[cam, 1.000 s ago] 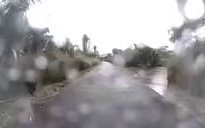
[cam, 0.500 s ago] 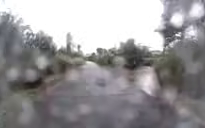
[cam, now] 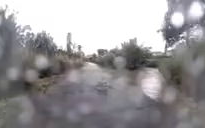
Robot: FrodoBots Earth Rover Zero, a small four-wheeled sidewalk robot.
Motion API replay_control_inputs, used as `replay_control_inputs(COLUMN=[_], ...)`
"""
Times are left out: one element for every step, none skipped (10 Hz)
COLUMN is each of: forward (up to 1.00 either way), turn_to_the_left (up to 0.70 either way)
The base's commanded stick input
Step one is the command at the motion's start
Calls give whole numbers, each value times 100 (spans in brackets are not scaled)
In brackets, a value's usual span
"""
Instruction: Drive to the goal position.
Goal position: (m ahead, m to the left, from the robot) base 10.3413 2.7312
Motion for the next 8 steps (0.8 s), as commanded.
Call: replay_control_inputs(forward=[100,100,100,100,100,100,100,100], turn_to_the_left=[0,0,0,0,0,0,0,0])
